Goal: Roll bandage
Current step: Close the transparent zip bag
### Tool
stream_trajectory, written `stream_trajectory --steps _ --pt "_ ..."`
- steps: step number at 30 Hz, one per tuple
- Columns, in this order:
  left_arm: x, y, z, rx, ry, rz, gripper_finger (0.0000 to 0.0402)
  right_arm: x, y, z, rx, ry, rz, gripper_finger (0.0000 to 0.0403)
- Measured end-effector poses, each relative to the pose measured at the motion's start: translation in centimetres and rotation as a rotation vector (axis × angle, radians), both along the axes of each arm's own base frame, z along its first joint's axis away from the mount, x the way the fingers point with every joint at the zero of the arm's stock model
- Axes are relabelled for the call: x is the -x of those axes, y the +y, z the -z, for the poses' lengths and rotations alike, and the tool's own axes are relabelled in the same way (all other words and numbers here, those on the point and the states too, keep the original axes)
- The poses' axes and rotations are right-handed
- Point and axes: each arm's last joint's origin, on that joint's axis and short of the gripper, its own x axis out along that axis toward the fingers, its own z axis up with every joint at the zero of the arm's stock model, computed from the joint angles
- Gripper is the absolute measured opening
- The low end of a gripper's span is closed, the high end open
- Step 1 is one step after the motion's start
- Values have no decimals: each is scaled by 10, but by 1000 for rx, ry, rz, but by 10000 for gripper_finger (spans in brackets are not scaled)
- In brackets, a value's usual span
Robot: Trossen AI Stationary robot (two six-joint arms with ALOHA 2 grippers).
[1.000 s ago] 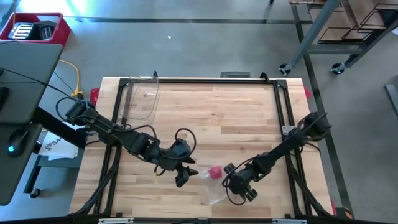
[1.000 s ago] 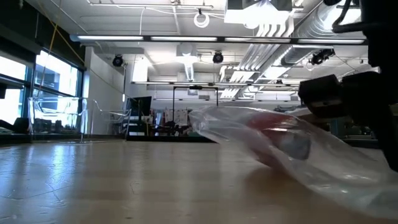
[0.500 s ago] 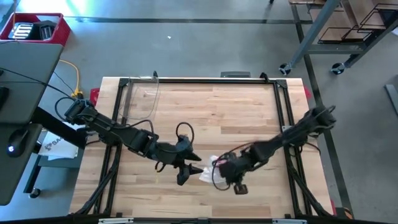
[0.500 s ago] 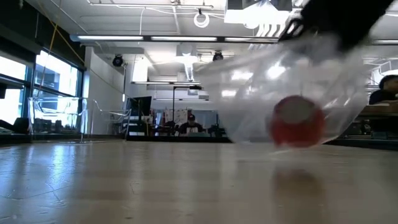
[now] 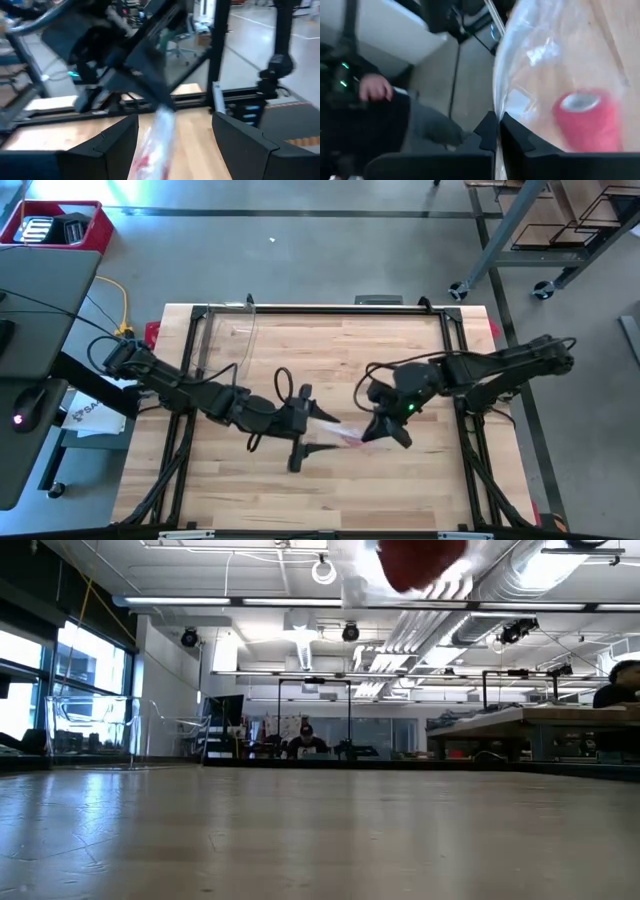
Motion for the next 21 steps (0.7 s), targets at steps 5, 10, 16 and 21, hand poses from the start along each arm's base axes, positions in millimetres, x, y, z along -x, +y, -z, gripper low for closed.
stream_trajectory --steps 5,10,16,21 --pt "-6 9 2 -48 -11 -68 250 -1 -6 -23 -73 -175 55 1" --pt "-12 15 0 -16 -53 -72 250 -4 -8 -25 -86 -201 70 1" --pt "-12 16 1 -14 -43 -72 224 -4 -8 -25 -99 -194 74 1" --pt "-12 16 2 -8 -26 -74 167 -3 -7 -25 -102 -192 67 0"
